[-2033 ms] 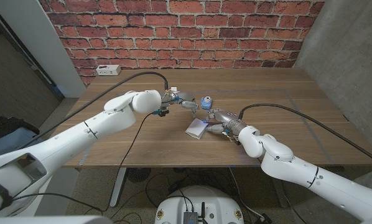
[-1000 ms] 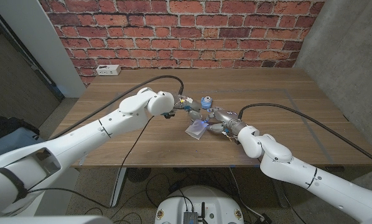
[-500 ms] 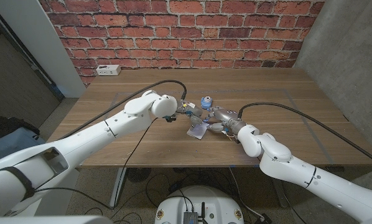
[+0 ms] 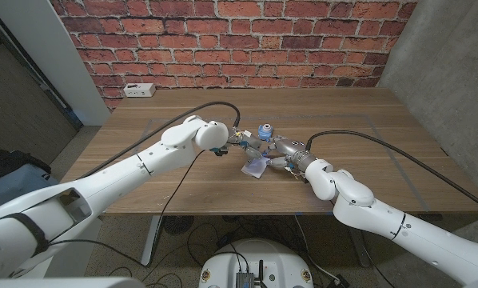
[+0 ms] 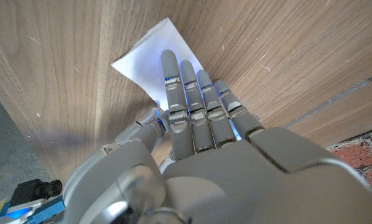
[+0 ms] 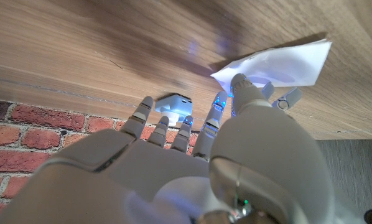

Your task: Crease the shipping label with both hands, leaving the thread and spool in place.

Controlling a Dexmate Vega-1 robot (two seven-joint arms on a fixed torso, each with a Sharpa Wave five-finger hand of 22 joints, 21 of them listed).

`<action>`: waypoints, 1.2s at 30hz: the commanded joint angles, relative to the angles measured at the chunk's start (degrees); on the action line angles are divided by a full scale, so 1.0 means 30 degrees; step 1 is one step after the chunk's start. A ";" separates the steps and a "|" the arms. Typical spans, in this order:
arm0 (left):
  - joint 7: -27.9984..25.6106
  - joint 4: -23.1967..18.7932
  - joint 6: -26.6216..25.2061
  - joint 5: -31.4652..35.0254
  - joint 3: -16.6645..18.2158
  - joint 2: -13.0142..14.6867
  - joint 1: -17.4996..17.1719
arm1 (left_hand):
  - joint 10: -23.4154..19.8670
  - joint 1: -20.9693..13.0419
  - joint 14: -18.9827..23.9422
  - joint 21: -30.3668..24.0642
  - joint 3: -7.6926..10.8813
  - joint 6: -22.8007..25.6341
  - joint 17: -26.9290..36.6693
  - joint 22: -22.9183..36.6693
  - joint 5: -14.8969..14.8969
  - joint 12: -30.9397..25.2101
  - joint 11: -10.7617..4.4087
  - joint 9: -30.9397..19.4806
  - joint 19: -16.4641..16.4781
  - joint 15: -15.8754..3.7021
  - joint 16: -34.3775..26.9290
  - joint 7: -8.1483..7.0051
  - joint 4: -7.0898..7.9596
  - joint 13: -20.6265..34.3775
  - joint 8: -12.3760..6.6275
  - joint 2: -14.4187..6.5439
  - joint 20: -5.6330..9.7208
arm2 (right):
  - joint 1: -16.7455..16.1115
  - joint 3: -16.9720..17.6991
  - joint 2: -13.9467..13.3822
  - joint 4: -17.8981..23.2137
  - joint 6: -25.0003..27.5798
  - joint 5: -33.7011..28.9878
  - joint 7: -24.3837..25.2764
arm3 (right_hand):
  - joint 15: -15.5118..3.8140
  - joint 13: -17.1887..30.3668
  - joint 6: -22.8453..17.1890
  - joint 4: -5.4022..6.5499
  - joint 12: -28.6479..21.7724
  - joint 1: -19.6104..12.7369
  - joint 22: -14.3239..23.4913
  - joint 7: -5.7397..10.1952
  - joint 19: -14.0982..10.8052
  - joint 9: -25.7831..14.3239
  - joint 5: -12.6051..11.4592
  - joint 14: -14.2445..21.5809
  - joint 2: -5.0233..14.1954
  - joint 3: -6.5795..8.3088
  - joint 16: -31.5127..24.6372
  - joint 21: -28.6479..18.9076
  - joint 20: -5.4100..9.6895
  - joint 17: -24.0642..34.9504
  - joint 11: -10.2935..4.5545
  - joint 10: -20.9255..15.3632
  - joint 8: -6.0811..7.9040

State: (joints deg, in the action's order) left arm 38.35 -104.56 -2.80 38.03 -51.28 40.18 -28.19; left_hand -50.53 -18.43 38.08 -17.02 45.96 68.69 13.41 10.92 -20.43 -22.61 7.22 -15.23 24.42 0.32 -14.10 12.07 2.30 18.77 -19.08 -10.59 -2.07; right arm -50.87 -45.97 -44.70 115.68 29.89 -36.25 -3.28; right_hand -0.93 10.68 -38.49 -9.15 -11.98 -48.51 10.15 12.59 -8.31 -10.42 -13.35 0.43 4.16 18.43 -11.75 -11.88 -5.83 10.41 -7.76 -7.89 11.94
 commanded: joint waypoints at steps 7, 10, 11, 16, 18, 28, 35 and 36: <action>-0.5174 -0.0070 0.2550 -0.1087 0.1775 0.0613 -0.1387 | 0.0552 -0.0241 -0.0559 0.0081 -0.0070 -0.0832 0.0172 0.0009 0.0134 0.0231 -0.0425 -0.0509 -0.0155 -0.0098 0.0059 -0.0033 0.0112 0.0295 -0.0020 -0.0115 -0.0064 | 0.0357 -0.0172 0.0259 -0.0313 -0.0042 -0.0182 -0.0246 | -0.0046 0.0022 -0.0512 0.0053 0.0103 -0.0296 0.0013 -0.0028 -0.0075 0.0000 -0.0055 0.0174 -0.0014 -0.0045 0.0002 0.0050 0.0061 0.0023 -0.0076 -0.0287 -0.0065; -0.5514 0.0133 0.2831 -0.1317 0.1911 0.0537 -0.1461 | 0.0578 -0.0294 -0.0524 0.0065 -0.0113 -0.0967 0.0202 0.0019 0.0177 0.0236 -0.0561 -0.0595 -0.0113 -0.0166 0.0017 -0.0047 0.0033 0.0340 -0.0008 -0.0108 -0.0064 | 0.0370 -0.0177 0.0290 -0.0344 -0.0014 -0.0184 -0.0251 | -0.0054 0.0023 -0.0558 0.0050 0.0098 -0.0323 0.0012 -0.0022 -0.0084 0.0000 -0.0056 0.0178 -0.0017 -0.0055 0.0005 0.0050 0.0055 0.0022 -0.0079 -0.0325 -0.0070; -0.5591 0.0233 0.2909 -0.1495 0.1977 0.0494 -0.1482 | 0.0648 -0.0300 -0.0529 0.0065 -0.0145 -0.1053 0.0231 0.0025 0.0204 0.0260 -0.0631 -0.0637 -0.0114 -0.0173 -0.0003 -0.0058 0.0040 0.0364 0.0004 -0.0124 -0.0076 | 0.0375 -0.0173 0.0300 -0.0345 0.0005 -0.0164 -0.0278 | -0.0052 0.0022 -0.0572 0.0049 0.0095 -0.0332 0.0012 -0.0020 -0.0083 0.0000 -0.0056 0.0177 -0.0019 -0.0060 0.0008 0.0051 0.0051 0.0022 -0.0063 -0.0342 -0.0072; -0.4634 0.0152 0.2111 -0.0831 0.1685 0.0329 -0.1082 | 0.0624 -0.0262 -0.0453 0.0009 -0.0273 -0.1262 0.0271 0.0046 0.0287 0.0237 -0.0782 -0.0760 0.0011 -0.0191 -0.0057 -0.0065 0.0054 0.0434 0.0024 -0.0018 -0.0229 | 0.0344 -0.0141 0.0301 -0.0353 0.0020 -0.0133 -0.0195 | -0.0028 0.0023 -0.0620 0.0046 0.0116 -0.0369 0.0012 -0.0013 -0.0093 0.0001 -0.0059 0.0193 -0.0038 -0.0087 0.0010 0.0054 0.0043 0.0020 -0.0094 -0.0335 -0.0092; -0.4091 0.0156 0.1742 -0.0386 0.1423 0.0228 -0.0831 | 0.0566 -0.0128 -0.0316 -0.0055 -0.0406 -0.1405 0.0286 0.0067 0.0370 0.0196 -0.0742 -0.0874 0.0154 -0.0105 -0.0102 -0.0053 0.0200 0.0504 0.0023 0.0051 -0.0293 | 0.0334 -0.0108 0.0285 -0.0334 0.0019 -0.0088 -0.0192 | -0.0048 0.0023 -0.0633 0.0046 0.0117 -0.0384 0.0012 -0.0010 -0.0086 0.0001 -0.0061 0.0186 -0.0048 -0.0101 0.0017 0.0059 0.0059 0.0020 -0.0081 -0.0351 -0.0105; -0.2670 0.0157 0.0574 0.1282 0.0555 -0.0206 -0.0149 | 0.0848 0.0011 0.0047 -0.0306 -0.0250 -0.2041 -0.0211 0.0135 0.0453 0.0322 -0.0766 -0.1383 0.0698 0.0152 0.0151 -0.0115 0.0208 0.0774 0.0047 0.0165 -0.0383 | 0.0320 -0.0044 0.0194 -0.0289 0.0044 -0.0029 -0.0198 | -0.0039 0.0025 -0.0647 0.0073 0.0149 -0.0440 0.0013 -0.0001 -0.0102 0.0003 -0.0067 0.0203 -0.0065 -0.0178 0.0027 0.0067 0.0074 0.0025 -0.0073 -0.0374 -0.0192; -0.2057 0.0594 0.0588 0.0995 0.0321 -0.0508 0.0176 | 0.1167 0.0008 0.0124 -0.0283 -0.0051 -0.2534 -0.0570 0.0152 0.0444 0.0661 -0.0547 -0.1555 0.0601 0.0331 0.0378 -0.0128 0.0095 0.0592 0.0236 0.0131 -0.0166 | 0.0298 -0.0013 0.0166 -0.0321 0.0002 0.0027 -0.0127 | -0.0034 0.0027 -0.0668 0.0109 0.0168 -0.0455 0.0014 -0.0004 -0.0106 0.0002 -0.0069 0.0202 -0.0065 -0.0242 0.0035 0.0074 0.0092 0.0032 -0.0064 -0.0392 -0.0241; -0.2033 0.0653 0.0599 0.0988 0.0287 -0.0538 0.0212 | 0.1236 0.0004 0.0026 -0.0272 -0.0019 -0.2558 -0.0618 0.0152 0.0442 0.0725 -0.0504 -0.1578 0.0573 0.0348 0.0453 -0.0117 0.0081 0.0556 0.0248 0.0118 -0.0076 | 0.0301 -0.0014 0.0156 -0.0332 -0.0027 0.0033 -0.0116 | -0.0036 0.0027 -0.0671 0.0114 0.0173 -0.0457 0.0014 -0.0004 -0.0102 0.0002 -0.0069 0.0204 -0.0064 -0.0251 0.0035 0.0077 0.0104 0.0033 -0.0080 -0.0389 -0.0247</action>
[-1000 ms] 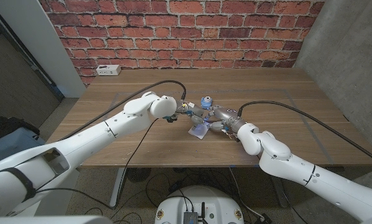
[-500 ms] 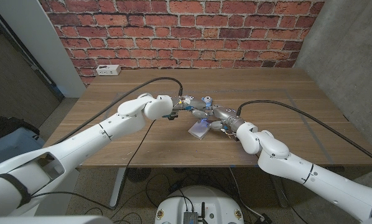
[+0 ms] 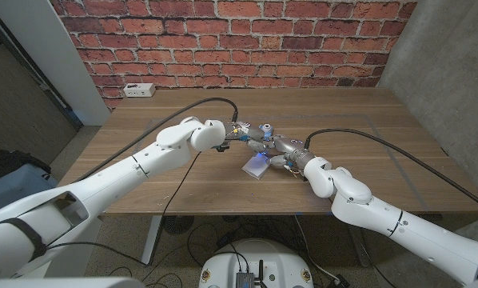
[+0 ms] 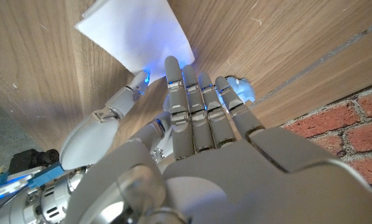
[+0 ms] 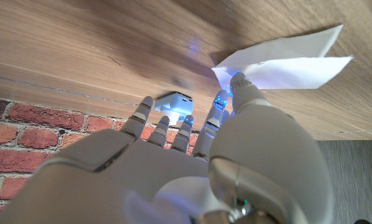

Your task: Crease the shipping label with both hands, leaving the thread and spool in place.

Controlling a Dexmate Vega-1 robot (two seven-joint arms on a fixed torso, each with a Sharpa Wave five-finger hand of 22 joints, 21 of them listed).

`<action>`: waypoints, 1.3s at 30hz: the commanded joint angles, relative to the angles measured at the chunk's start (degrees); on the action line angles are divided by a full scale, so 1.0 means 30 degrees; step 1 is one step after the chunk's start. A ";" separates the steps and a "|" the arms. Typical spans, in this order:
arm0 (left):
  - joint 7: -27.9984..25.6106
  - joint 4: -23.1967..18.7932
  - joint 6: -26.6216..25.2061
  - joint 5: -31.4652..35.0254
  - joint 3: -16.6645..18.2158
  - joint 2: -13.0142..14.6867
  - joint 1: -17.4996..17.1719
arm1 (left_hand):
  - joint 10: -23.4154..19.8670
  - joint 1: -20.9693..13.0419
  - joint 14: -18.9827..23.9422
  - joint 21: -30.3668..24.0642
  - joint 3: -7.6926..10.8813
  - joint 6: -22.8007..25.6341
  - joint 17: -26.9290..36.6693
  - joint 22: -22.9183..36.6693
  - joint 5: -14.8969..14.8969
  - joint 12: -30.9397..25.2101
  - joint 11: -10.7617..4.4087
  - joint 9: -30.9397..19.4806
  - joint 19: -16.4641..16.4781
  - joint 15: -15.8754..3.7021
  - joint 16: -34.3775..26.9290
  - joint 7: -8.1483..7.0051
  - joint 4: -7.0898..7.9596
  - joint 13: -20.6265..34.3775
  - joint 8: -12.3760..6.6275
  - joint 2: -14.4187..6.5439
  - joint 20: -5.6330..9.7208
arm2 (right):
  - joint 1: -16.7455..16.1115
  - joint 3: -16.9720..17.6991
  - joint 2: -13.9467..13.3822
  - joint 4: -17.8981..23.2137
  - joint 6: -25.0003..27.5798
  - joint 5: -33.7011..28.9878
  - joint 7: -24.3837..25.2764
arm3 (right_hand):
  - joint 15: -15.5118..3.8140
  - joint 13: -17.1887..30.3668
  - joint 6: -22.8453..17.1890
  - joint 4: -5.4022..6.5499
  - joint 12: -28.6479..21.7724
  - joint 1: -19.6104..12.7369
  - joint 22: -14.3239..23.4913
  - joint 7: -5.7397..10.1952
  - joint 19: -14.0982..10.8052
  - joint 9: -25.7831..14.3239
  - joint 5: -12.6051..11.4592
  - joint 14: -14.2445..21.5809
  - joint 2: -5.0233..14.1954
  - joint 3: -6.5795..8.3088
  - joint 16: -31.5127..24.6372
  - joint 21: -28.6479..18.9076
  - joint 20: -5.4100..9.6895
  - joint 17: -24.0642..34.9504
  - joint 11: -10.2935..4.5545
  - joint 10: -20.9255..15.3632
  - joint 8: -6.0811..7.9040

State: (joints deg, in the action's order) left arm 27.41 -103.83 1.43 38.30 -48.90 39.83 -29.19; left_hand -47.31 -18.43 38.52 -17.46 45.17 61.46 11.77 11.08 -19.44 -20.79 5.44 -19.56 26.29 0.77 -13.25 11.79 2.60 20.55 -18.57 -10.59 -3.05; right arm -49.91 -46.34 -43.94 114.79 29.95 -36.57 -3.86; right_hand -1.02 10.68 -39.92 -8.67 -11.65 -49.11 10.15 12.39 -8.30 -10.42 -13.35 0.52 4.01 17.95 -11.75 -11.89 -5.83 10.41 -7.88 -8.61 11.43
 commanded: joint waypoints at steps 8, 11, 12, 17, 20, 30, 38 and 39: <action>0.2188 0.1008 -0.0930 0.0652 -0.0854 -0.0770 0.0928 | 0.1081 -0.0034 -0.2027 0.0312 0.0549 -0.0615 -0.0482 0.0060 0.0168 0.0950 0.0368 -0.0215 -0.1091 0.0375 0.1046 0.0043 -0.0231 -0.0522 0.0501 0.0047 0.0699 | 0.0011 0.0113 -0.0107 -0.0090 -0.0135 0.0212 0.0075 | -0.0026 0.0029 -0.0226 -0.0015 0.0070 -0.0285 0.0014 0.0069 -0.0104 0.0001 -0.0076 0.0189 0.0001 -0.0151 0.0037 0.0089 0.0109 0.0036 -0.0046 -0.0194 -0.0116; 0.2349 0.1153 -0.0979 0.0570 -0.0970 -0.0865 0.1049 | 0.0611 -0.0066 -0.2298 0.0397 0.0608 -0.0542 -0.0537 0.0044 0.0200 0.0788 0.0436 -0.0316 -0.1263 0.0461 0.1062 0.0089 -0.0296 -0.0495 0.0495 0.0035 0.0753 | 0.0008 0.0116 -0.0112 -0.0093 -0.0131 0.0216 0.0086 | -0.0037 0.0030 -0.0244 -0.0007 0.0076 -0.0298 0.0014 0.0069 -0.0104 0.0000 -0.0078 0.0196 0.0011 -0.0168 0.0037 0.0091 0.0115 0.0038 -0.0040 -0.0198 -0.0125; 0.2385 0.1210 -0.0991 0.0552 -0.1014 -0.0899 0.1088 | 0.0626 -0.0076 -0.2417 0.0415 0.0618 -0.0510 -0.0547 0.0040 0.0208 0.0798 0.0455 -0.0340 -0.1297 0.0462 0.1087 0.0100 -0.0315 -0.0485 0.0486 0.0032 0.0838 | 0.0005 0.0120 -0.0121 -0.0089 -0.0144 0.0227 0.0086 | -0.0040 0.0030 -0.0246 -0.0006 0.0076 -0.0301 0.0014 0.0070 -0.0103 -0.0001 -0.0079 0.0196 0.0013 -0.0170 0.0037 0.0092 0.0113 0.0038 -0.0028 -0.0200 -0.0126; 0.2829 0.1592 -0.1059 0.0470 -0.1341 -0.1121 0.1387 | 0.1232 -0.0073 -0.2855 0.0509 0.0685 -0.0995 -0.0538 0.0024 0.0268 0.1074 0.0488 -0.0459 -0.1473 0.0532 0.1066 0.0032 -0.0240 -0.0416 0.0720 -0.0054 0.0882 | -0.0018 0.0131 -0.0142 -0.0068 -0.0105 0.0218 0.0107 | -0.0058 0.0030 -0.0275 0.0003 0.0081 -0.0321 0.0015 0.0069 -0.0101 -0.0002 -0.0082 0.0197 0.0024 -0.0195 0.0041 0.0096 0.0151 0.0039 -0.0053 -0.0218 -0.0136; 0.2840 0.1739 -0.0969 0.0493 -0.1504 -0.1188 0.1506 | 0.1496 -0.0074 -0.3234 0.0581 0.0704 -0.1257 -0.0541 0.0018 0.0304 0.1194 0.0557 -0.0522 -0.1628 0.0551 0.1116 0.0038 -0.0213 -0.0376 0.0839 -0.0055 0.0898 | -0.0051 0.0160 -0.0175 -0.0053 -0.0111 0.0279 0.0098 | -0.0048 0.0031 -0.0291 0.0009 0.0082 -0.0332 0.0015 0.0069 -0.0101 -0.0002 -0.0085 0.0205 0.0027 -0.0217 0.0040 0.0098 0.0121 0.0040 -0.0048 -0.0235 -0.0144; 0.2989 0.1802 -0.1062 0.0670 -0.1842 -0.1299 0.1665 | 0.1929 -0.0255 -0.4903 0.1162 0.0735 -0.1531 -0.0575 0.0009 0.0470 0.1358 0.0453 -0.0874 -0.3027 0.0772 0.1249 0.0098 -0.0376 -0.0115 0.0870 -0.0081 0.1287 | -0.0184 0.0244 -0.0311 0.0019 -0.0152 0.0352 0.0200 | -0.0078 0.0032 -0.0360 0.0030 0.0101 -0.0357 0.0015 0.0066 -0.0111 -0.0003 -0.0092 0.0229 0.0033 -0.0282 0.0039 0.0101 0.0132 0.0042 -0.0075 -0.0241 -0.0157; 0.0455 0.0502 0.0119 0.0575 -0.0968 -0.0363 0.0719 | 0.1606 -0.0317 -0.4763 0.1292 0.0752 -0.1375 -0.0587 0.0021 0.0577 0.1132 0.0352 -0.1110 -0.3386 0.0579 0.0985 0.0121 -0.0393 0.0093 0.0727 -0.0069 0.1483 | -0.0172 0.0218 -0.0337 -0.0017 -0.0203 0.0295 0.0219 | -0.0086 0.0033 -0.0356 0.0045 0.0108 -0.0385 0.0015 0.0074 -0.0138 -0.0004 -0.0100 0.0236 0.0056 -0.0327 0.0042 0.0095 0.0156 0.0044 -0.0087 -0.0264 -0.0189; -0.0187 0.0249 0.0340 0.0679 -0.0774 -0.0178 0.0474 | 0.1592 -0.0284 -0.4597 0.1303 0.0735 -0.1392 -0.0559 0.0028 0.0596 0.1109 0.0359 -0.1141 -0.3430 0.0573 0.0904 0.0111 -0.0324 0.0123 0.0722 -0.0078 0.1486 | -0.0161 0.0210 -0.0339 -0.0015 -0.0198 0.0277 0.0202 | -0.0078 0.0033 -0.0360 0.0046 0.0111 -0.0388 0.0015 0.0074 -0.0147 -0.0004 -0.0101 0.0251 0.0058 -0.0330 0.0037 0.0092 0.0140 0.0044 -0.0074 -0.0259 -0.0189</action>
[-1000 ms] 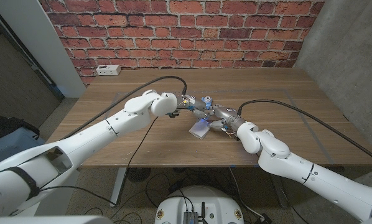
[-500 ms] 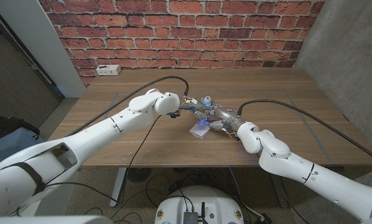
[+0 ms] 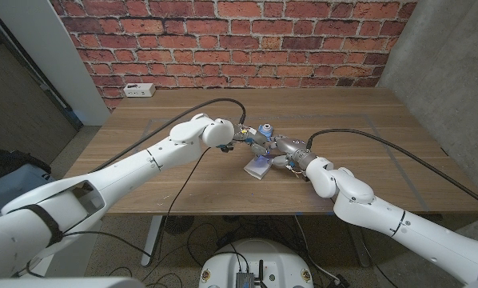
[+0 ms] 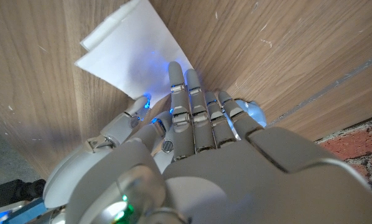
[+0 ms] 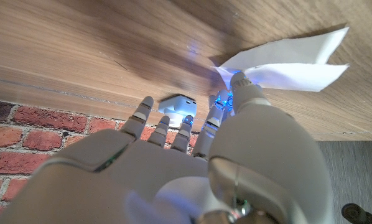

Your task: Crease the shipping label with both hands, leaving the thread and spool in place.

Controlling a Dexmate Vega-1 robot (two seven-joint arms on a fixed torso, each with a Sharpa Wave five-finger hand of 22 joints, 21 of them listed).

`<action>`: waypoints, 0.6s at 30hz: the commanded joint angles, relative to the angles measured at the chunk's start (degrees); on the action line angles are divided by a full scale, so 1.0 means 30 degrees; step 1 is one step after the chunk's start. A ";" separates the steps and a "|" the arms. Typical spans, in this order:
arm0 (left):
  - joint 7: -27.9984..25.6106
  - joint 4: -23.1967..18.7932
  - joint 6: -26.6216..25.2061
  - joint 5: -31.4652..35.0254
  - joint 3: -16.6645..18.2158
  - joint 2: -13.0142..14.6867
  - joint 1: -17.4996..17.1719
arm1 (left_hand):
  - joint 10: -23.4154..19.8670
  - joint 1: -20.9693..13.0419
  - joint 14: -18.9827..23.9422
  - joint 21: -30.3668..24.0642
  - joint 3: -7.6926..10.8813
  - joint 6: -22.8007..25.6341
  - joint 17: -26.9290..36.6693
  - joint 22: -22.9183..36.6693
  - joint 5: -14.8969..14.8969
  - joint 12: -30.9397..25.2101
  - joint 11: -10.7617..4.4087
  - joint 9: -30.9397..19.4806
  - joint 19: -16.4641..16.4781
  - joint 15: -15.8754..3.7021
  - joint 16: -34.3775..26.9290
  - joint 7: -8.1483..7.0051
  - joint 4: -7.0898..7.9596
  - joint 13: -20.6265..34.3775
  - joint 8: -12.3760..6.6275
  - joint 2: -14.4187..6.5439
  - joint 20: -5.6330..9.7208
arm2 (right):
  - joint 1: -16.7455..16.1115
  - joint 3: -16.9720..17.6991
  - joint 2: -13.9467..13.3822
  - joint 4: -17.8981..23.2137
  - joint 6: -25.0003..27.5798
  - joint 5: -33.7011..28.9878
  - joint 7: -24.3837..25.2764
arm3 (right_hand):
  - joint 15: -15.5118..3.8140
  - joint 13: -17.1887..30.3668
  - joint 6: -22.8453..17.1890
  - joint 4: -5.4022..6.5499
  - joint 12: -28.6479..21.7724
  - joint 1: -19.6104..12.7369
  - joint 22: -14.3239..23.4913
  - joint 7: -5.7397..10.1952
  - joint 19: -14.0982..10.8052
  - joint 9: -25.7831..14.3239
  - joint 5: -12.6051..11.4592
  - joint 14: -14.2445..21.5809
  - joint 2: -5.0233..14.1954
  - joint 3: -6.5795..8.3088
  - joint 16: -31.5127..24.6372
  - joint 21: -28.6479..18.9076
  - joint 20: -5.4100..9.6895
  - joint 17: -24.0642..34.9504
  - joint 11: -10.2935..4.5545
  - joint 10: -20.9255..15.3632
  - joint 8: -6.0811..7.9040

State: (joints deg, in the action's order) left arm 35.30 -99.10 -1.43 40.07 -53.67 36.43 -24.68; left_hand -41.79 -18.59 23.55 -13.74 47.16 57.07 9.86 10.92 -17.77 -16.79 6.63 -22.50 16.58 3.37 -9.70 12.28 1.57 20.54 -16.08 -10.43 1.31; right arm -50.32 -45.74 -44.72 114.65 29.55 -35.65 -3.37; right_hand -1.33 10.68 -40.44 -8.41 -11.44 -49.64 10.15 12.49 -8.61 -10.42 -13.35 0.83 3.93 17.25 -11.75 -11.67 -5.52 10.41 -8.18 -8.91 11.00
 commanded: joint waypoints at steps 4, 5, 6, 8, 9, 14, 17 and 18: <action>-0.4383 -0.1947 0.2071 -0.0019 0.1501 0.1400 -0.1759 | -0.0403 0.0053 0.1880 0.0055 -0.0301 -0.0154 0.0567 0.0187 0.0275 -0.0509 -0.0472 -0.0435 -0.0433 -0.0888 -0.1012 -0.0122 0.0675 0.0428 -0.0146 -0.0238 -0.0824 | 0.0002 -0.0012 -0.0066 0.0022 -0.0083 -0.0079 0.0018 | 0.0009 0.0034 -0.0210 -0.0034 0.0045 -0.0231 0.0014 0.0040 -0.0042 -0.0004 -0.0104 0.0146 0.0105 -0.0121 0.0040 0.0023 0.0040 0.0045 0.0026 -0.0172 -0.0051; -0.4704 -0.2048 0.2226 0.0036 0.1618 0.1471 -0.1911 | -0.0386 0.0066 0.1919 0.0057 -0.0365 -0.0174 0.0648 0.0204 0.0307 -0.0534 -0.0511 -0.0467 -0.0484 -0.0928 -0.1063 -0.0127 0.0724 0.0468 -0.0157 -0.0258 -0.0956 | 0.0010 -0.0030 -0.0046 0.0021 -0.0067 -0.0110 0.0016 | 0.0006 0.0034 -0.0210 -0.0033 0.0042 -0.0236 0.0014 0.0041 -0.0043 -0.0004 -0.0105 0.0146 0.0108 -0.0127 0.0040 0.0023 0.0041 0.0045 0.0033 -0.0184 -0.0054; -0.4995 -0.2123 0.2361 0.0086 0.1729 0.1531 -0.2055 | -0.0481 0.0058 0.2174 0.0050 -0.0486 -0.0175 0.0844 0.0241 0.0368 -0.0647 -0.0584 -0.0534 -0.0568 -0.0961 -0.1256 -0.0129 0.0769 0.0558 -0.0198 -0.0273 -0.1028 | 0.0023 -0.0048 -0.0040 0.0025 -0.0060 -0.0142 0.0000 | 0.0002 0.0034 -0.0209 -0.0031 0.0043 -0.0242 0.0014 0.0041 -0.0036 -0.0004 -0.0106 0.0148 0.0112 -0.0136 0.0041 0.0027 0.0052 0.0046 0.0025 -0.0187 -0.0059; -0.5026 -0.2215 0.2512 -0.0143 0.1929 0.1574 -0.2223 | -0.0558 0.0017 0.2262 0.0032 -0.0571 -0.0121 0.1004 0.0274 0.0413 -0.0751 -0.0738 -0.0590 -0.0618 -0.1094 -0.1367 -0.0134 0.0748 0.0638 -0.0254 -0.0278 -0.1115 | 0.0015 -0.0055 -0.0020 0.0051 -0.0042 -0.0172 0.0003 | 0.0006 0.0034 -0.0213 -0.0030 0.0049 -0.0250 0.0014 0.0041 -0.0030 -0.0004 -0.0108 0.0139 0.0117 -0.0145 0.0046 0.0031 0.0040 0.0046 0.0004 -0.0182 -0.0063; -0.5032 -0.2255 0.2579 -0.0208 0.2006 0.1593 -0.2288 | -0.0562 -0.0015 0.2465 0.0021 -0.0620 -0.0160 0.1103 0.0296 0.0443 -0.0801 -0.0749 -0.0624 -0.0653 -0.1174 -0.1497 -0.0142 0.0717 0.0690 -0.0258 -0.0268 -0.1117 | 0.0026 -0.0084 -0.0017 0.0083 0.0006 -0.0233 -0.0037 | -0.0006 0.0034 -0.0212 -0.0028 0.0052 -0.0253 0.0015 0.0042 -0.0033 -0.0004 -0.0108 0.0135 0.0120 -0.0150 0.0048 0.0030 0.0048 0.0046 0.0008 -0.0177 -0.0066; -0.4133 -0.2617 0.2422 -0.0260 0.2152 0.1669 -0.2358 | -0.2233 -0.0663 0.5231 -0.0920 -0.1152 0.1263 0.3156 0.0861 0.0791 -0.2832 -0.0735 -0.1468 0.0096 -0.1221 -0.3607 -0.0153 0.0373 0.2068 -0.1228 -0.0326 -0.1308 | -0.0030 -0.0103 -0.0023 0.0257 0.0123 -0.0361 -0.0092 | 0.0002 0.0035 -0.0202 -0.0025 0.0058 -0.0268 0.0014 0.0043 -0.0019 -0.0005 -0.0111 0.0137 0.0129 -0.0168 0.0049 0.0037 0.0037 0.0047 0.0019 -0.0175 -0.0078; -0.3737 -0.2940 0.2152 0.0364 0.2079 0.1719 -0.2372 | -0.3441 -0.0904 0.7280 -0.2254 -0.1063 0.2266 0.4009 0.1245 0.0751 -0.4000 -0.1016 -0.2043 0.2241 -0.1502 -0.4723 -0.0321 0.0277 0.2839 -0.1985 -0.0185 -0.1282 | -0.0030 -0.0140 -0.0004 0.0321 0.0209 -0.0456 -0.0168 | 0.0003 0.0035 -0.0185 -0.0023 0.0063 -0.0280 0.0014 0.0043 -0.0034 -0.0005 -0.0113 0.0138 0.0136 -0.0183 0.0050 0.0033 0.0025 0.0047 0.0016 -0.0172 -0.0092; -0.3647 -0.3039 0.2041 0.0503 0.2090 0.1726 -0.2416 | -0.3856 -0.0974 0.7998 -0.2764 -0.0814 0.2583 0.4045 0.1317 0.0653 -0.4341 -0.1193 -0.2243 0.3109 -0.1711 -0.4880 -0.0247 0.0207 0.3066 -0.2241 -0.0134 -0.1260 | -0.0043 -0.0125 -0.0002 0.0339 0.0195 -0.0434 -0.0169 | -0.0009 0.0035 -0.0183 -0.0021 0.0063 -0.0285 0.0015 0.0043 -0.0029 -0.0005 -0.0114 0.0146 0.0140 -0.0190 0.0048 0.0036 0.0029 0.0047 0.0070 -0.0177 -0.0095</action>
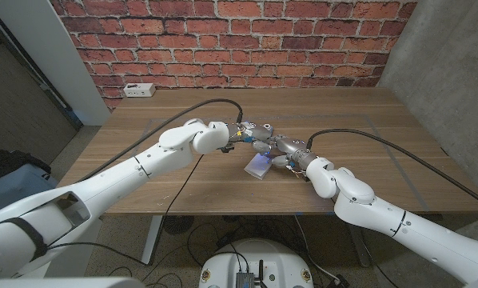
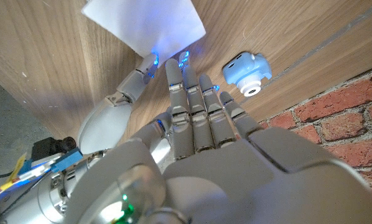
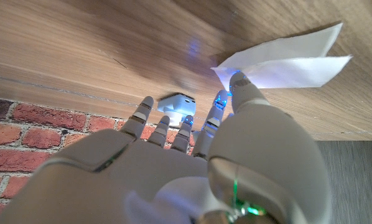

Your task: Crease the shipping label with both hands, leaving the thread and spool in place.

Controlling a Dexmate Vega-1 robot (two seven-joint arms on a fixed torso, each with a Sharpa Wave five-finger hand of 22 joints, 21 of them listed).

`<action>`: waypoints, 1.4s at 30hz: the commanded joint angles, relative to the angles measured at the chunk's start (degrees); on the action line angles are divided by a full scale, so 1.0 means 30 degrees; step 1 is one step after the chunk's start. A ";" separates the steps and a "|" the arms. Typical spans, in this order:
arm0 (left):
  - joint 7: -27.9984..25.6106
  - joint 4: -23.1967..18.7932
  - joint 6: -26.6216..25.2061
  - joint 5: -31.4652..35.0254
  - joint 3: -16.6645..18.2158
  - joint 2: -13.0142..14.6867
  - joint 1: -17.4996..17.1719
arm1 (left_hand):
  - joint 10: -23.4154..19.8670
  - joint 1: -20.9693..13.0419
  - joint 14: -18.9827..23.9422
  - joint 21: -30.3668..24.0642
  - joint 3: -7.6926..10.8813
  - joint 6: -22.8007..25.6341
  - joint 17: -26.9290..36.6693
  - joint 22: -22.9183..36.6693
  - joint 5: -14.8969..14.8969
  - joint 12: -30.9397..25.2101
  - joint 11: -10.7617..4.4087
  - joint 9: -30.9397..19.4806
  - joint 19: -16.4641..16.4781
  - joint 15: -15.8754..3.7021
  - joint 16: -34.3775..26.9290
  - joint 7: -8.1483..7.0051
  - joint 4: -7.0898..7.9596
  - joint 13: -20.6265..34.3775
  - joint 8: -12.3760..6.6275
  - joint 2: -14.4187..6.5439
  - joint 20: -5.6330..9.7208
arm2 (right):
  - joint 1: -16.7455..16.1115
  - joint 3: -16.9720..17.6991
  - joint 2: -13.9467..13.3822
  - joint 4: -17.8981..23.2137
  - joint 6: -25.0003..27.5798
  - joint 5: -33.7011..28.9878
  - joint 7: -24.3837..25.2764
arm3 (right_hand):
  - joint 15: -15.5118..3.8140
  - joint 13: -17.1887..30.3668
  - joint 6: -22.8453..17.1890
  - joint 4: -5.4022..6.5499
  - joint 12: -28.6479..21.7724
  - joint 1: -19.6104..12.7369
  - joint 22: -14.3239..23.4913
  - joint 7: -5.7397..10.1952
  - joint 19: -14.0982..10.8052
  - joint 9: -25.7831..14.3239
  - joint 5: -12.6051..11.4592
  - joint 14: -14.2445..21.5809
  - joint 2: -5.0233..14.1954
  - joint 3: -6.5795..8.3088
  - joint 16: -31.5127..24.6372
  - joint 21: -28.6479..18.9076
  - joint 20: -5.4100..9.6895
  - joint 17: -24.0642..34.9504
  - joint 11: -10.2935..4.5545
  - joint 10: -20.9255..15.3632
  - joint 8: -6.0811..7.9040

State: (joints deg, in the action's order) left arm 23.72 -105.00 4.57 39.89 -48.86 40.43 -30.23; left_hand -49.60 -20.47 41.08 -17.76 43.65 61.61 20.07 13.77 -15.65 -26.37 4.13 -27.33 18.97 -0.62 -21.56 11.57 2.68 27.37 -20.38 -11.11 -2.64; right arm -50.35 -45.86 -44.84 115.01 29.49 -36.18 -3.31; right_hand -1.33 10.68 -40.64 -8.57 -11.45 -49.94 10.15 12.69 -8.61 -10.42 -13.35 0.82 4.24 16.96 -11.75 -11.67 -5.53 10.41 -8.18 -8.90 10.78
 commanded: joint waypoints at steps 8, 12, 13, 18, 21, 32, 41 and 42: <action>0.1192 -0.2010 -0.0840 0.2363 0.0350 0.0588 -0.0783 | -0.3321 -0.0548 0.5219 -0.3416 0.2081 0.3306 -0.0949 0.0458 -0.0981 -0.1342 -0.0753 0.0496 0.4702 -0.0807 -0.0537 0.0011 -0.1386 0.0415 -0.0833 0.0500 0.0729 | -0.0102 -0.0154 0.0059 0.0405 0.0431 -0.0576 -0.0218 | -0.0006 0.0036 -0.0082 0.0046 0.0081 -0.0218 0.0015 -0.0021 -0.0035 -0.0005 -0.0120 0.0135 0.0069 -0.0135 0.0057 0.0040 0.0033 0.0049 -0.0006 -0.0171 -0.0049; 0.1500 -0.2283 -0.1101 0.3275 0.0266 0.0637 -0.0935 | -0.3924 -0.0553 0.5715 -0.4053 0.2792 0.4108 -0.2152 0.0389 -0.1548 -0.0684 -0.0749 0.1312 0.5277 -0.1011 0.0083 -0.0077 -0.2043 -0.0468 -0.0550 0.0598 0.0949 | -0.0142 -0.0157 0.0067 0.0449 0.0483 -0.0673 -0.0216 | -0.0009 0.0037 -0.0074 0.0051 0.0084 -0.0235 0.0015 -0.0022 -0.0037 -0.0006 -0.0121 0.0139 0.0088 -0.0155 0.0057 0.0041 0.0042 0.0050 -0.0016 -0.0175 -0.0056; 0.1696 -0.2352 -0.1201 0.3511 0.0219 0.0621 -0.0947 | -0.4183 -0.0492 0.5985 -0.4287 0.2976 0.4361 -0.2498 0.0361 -0.1715 -0.0489 -0.0763 0.1585 0.5534 -0.1033 0.0227 -0.0060 -0.2198 -0.0755 -0.0457 0.0647 0.1059 | -0.0151 -0.0144 0.0058 0.0456 0.0449 -0.0656 -0.0221 | 0.0002 0.0037 -0.0072 0.0053 0.0088 -0.0241 0.0015 -0.0022 -0.0044 -0.0007 -0.0122 0.0134 0.0093 -0.0162 0.0060 0.0039 0.0033 0.0050 -0.0019 -0.0170 -0.0058; 0.2965 -0.2351 -0.1526 0.3817 0.0061 0.0380 -0.0909 | -0.4858 -0.0313 0.6750 -0.4971 0.3479 0.4945 -0.3160 0.0248 -0.2120 0.0010 -0.1065 0.2289 0.6451 -0.1371 0.0558 -0.0233 -0.2602 -0.1493 -0.0217 0.0778 0.1489 | -0.0198 -0.0131 0.0075 0.0475 0.0428 -0.0685 -0.0217 | -0.0009 0.0038 -0.0054 0.0058 0.0091 -0.0259 0.0016 -0.0022 -0.0039 -0.0007 -0.0122 0.0133 0.0113 -0.0184 0.0062 0.0042 0.0076 0.0051 0.0015 -0.0169 -0.0068; 0.3435 -0.2148 -0.1434 0.3586 0.0002 0.0241 -0.0846 | -0.4827 -0.0239 0.6595 -0.5028 0.3609 0.4913 -0.3263 0.0202 -0.2221 0.0239 -0.1071 0.2489 0.6370 -0.1346 0.0800 -0.0267 -0.2708 -0.1697 -0.0072 0.0821 0.1523 | -0.0246 -0.0118 0.0080 0.0504 0.0434 -0.0698 -0.0206 | -0.0023 0.0038 -0.0041 0.0061 0.0092 -0.0268 0.0016 -0.0020 -0.0034 -0.0008 -0.0122 0.0129 0.0124 -0.0193 0.0063 0.0045 0.0094 0.0051 0.0017 -0.0172 -0.0074; 0.4562 -0.1147 -0.1280 0.3226 -0.0449 -0.0304 -0.0364 | -0.3836 0.0253 0.5267 -0.4788 0.3405 0.4213 -0.3045 0.0037 -0.2277 0.1045 -0.0669 0.3171 0.4780 -0.0928 0.1668 -0.0115 -0.2354 -0.1761 0.0705 0.0494 0.1274 | -0.0284 -0.0061 0.0125 0.0529 0.0445 -0.0698 -0.0227 | -0.0038 0.0039 -0.0050 0.0074 0.0095 -0.0307 0.0016 -0.0022 -0.0043 -0.0010 -0.0120 0.0131 0.0162 -0.0256 0.0067 0.0046 0.0091 0.0051 0.0006 -0.0189 -0.0071; 0.5469 -0.0325 -0.1236 0.2755 -0.0970 -0.0722 0.0114 | -0.3728 0.0300 0.5149 -0.4810 0.3296 0.4083 -0.2975 -0.0003 -0.2278 0.1141 -0.0670 0.3298 0.4629 -0.0766 0.1717 -0.0061 -0.2278 -0.1708 0.0856 0.0414 0.1266 | -0.0127 -0.0116 0.0235 0.0301 0.0489 -0.0683 -0.0370 | -0.0059 0.0040 -0.0020 0.0088 0.0099 -0.0323 0.0016 -0.0021 -0.0033 -0.0011 -0.0116 0.0131 0.0188 -0.0301 0.0067 0.0052 0.0112 0.0053 0.0007 -0.0192 -0.0083; 0.5592 -0.0255 -0.1242 0.2720 -0.1046 -0.0771 0.0171 | -0.3725 0.0305 0.5158 -0.4817 0.3297 0.4078 -0.2980 -0.0007 -0.2283 0.1146 -0.0671 0.3305 0.4629 -0.0755 0.1721 -0.0057 -0.2276 -0.1704 0.0864 0.0417 0.1261 | -0.0113 -0.0087 0.0241 0.0260 0.0420 -0.0596 -0.0366 | -0.0074 0.0040 -0.0014 0.0090 0.0105 -0.0323 0.0016 -0.0020 -0.0028 -0.0011 -0.0115 0.0126 0.0192 -0.0307 0.0069 0.0054 0.0139 0.0054 0.0006 -0.0179 -0.0085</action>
State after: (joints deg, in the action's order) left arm 37.33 -108.34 0.66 49.42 -50.38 39.50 -31.17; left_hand -61.01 -19.99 56.47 -32.16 53.47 74.08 10.97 13.59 -22.32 -23.25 1.97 -17.32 33.13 -3.15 -16.42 11.44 -4.40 21.98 -18.19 -9.76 1.14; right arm -51.10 -46.17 -44.41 116.50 30.84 -38.26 -4.10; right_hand -1.32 10.68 -40.64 -8.28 -11.22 -50.31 10.15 12.69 -8.60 -10.42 -13.35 0.82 4.61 16.14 -11.75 -11.68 -5.54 10.41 -8.18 -8.90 10.56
